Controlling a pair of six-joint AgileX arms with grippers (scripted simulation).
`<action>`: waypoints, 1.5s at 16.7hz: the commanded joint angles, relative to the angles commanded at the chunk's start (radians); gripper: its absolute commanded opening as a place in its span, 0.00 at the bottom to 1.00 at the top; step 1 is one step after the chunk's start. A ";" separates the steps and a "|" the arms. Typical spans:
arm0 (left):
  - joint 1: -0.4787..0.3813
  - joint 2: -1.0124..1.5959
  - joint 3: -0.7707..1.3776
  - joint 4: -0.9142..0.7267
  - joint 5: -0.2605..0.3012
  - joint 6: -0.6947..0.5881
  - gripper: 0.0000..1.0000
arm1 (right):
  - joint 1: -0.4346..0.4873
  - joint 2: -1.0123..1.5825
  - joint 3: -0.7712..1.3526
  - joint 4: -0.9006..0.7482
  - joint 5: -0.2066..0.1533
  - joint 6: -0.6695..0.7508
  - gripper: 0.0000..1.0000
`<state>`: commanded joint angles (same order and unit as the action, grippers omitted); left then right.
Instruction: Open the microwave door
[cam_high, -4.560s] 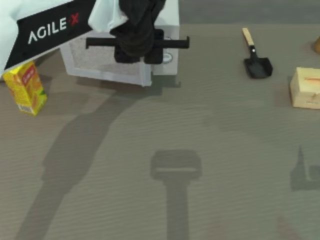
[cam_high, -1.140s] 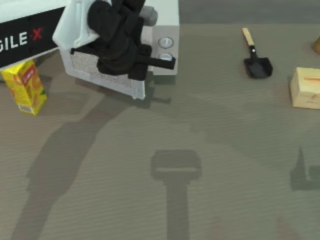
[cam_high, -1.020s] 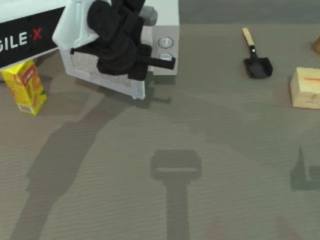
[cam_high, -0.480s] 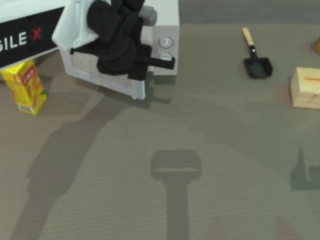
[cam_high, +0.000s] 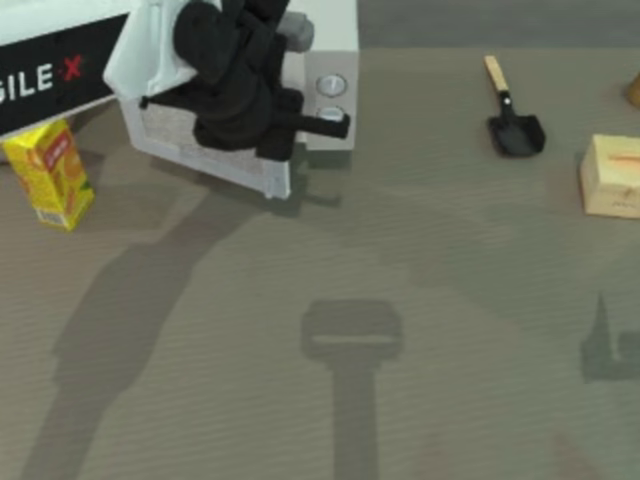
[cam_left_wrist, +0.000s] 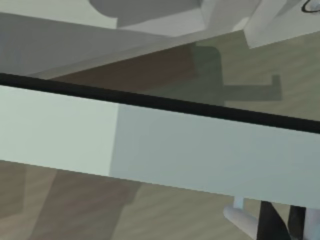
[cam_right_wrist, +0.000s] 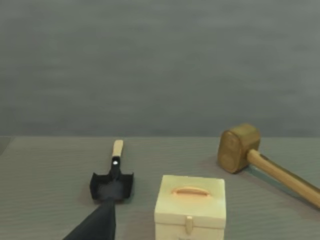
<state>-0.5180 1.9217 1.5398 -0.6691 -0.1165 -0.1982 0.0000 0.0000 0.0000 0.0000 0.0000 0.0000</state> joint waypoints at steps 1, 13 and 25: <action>-0.006 0.004 -0.003 0.000 0.006 -0.004 0.00 | 0.000 0.000 0.000 0.000 0.000 0.000 1.00; 0.033 -0.082 -0.109 0.038 0.073 0.127 0.00 | 0.000 0.000 0.000 0.000 0.000 0.000 1.00; 0.033 -0.082 -0.109 0.038 0.073 0.127 0.00 | 0.000 0.000 0.000 0.000 0.000 0.000 1.00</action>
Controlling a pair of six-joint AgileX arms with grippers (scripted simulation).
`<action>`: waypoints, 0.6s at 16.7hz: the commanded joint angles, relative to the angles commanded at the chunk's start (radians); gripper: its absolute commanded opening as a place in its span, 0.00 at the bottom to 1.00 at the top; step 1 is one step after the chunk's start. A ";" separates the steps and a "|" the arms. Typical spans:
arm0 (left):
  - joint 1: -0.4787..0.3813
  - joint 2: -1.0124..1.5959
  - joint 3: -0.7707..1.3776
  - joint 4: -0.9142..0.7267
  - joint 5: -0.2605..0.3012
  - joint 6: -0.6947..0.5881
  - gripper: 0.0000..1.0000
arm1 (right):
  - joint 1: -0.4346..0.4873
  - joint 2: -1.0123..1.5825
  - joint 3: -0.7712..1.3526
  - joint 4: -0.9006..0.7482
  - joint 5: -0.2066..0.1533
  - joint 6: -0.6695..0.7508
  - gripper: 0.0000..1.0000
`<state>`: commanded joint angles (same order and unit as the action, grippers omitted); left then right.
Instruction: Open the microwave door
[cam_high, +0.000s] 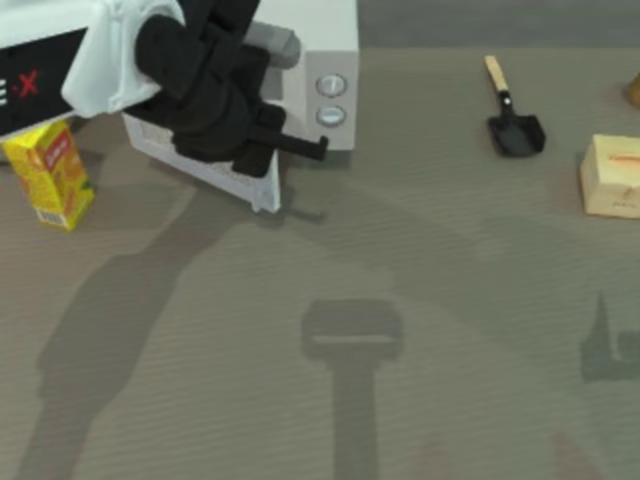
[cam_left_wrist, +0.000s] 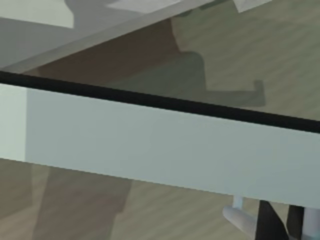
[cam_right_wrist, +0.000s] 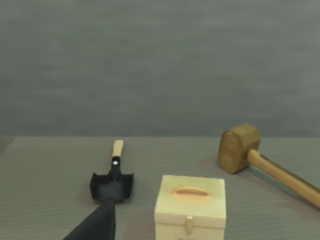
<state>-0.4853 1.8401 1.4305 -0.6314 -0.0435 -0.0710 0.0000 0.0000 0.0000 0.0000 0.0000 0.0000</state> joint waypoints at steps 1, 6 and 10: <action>0.000 0.000 0.000 0.000 0.000 0.000 0.00 | 0.000 0.000 0.000 0.000 0.000 0.000 1.00; 0.000 0.000 0.000 0.000 0.000 0.000 0.00 | 0.000 0.000 0.000 0.000 0.000 0.000 1.00; -0.004 0.001 -0.004 0.001 0.008 0.000 0.00 | 0.000 0.000 0.000 0.000 0.000 0.000 1.00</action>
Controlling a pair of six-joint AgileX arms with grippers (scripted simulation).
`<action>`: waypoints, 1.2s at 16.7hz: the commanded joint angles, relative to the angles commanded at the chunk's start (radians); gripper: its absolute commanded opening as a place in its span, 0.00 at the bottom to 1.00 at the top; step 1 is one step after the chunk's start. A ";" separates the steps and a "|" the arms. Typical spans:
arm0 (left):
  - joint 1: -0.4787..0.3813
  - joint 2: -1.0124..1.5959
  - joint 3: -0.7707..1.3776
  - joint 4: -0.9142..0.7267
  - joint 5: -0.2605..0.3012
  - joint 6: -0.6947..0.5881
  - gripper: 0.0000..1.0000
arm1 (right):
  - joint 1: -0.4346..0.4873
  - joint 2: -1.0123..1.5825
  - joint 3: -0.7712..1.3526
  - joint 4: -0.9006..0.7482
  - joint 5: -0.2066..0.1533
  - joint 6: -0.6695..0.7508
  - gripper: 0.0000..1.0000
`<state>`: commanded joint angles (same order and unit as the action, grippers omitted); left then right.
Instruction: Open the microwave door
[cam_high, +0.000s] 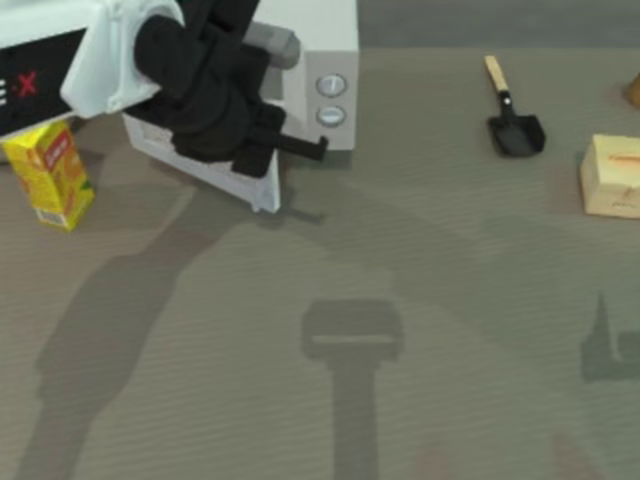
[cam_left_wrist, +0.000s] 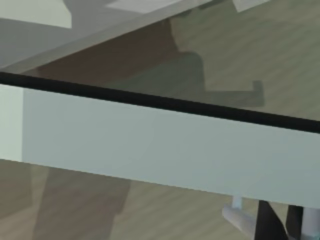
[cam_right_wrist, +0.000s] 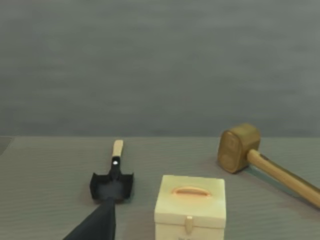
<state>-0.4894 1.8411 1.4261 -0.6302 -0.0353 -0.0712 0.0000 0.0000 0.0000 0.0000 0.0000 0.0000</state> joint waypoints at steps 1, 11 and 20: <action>0.004 -0.007 -0.006 0.003 0.006 0.012 0.00 | 0.000 0.000 0.000 0.000 0.000 0.000 1.00; 0.049 -0.075 -0.087 0.017 0.074 0.142 0.00 | 0.000 0.000 0.000 0.000 0.000 0.000 1.00; 0.049 -0.075 -0.087 0.017 0.074 0.142 0.00 | 0.000 0.000 0.000 0.000 0.000 0.000 1.00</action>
<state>-0.4405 1.7665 1.3389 -0.6134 0.0391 0.0703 0.0000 0.0000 0.0000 0.0000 0.0000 0.0000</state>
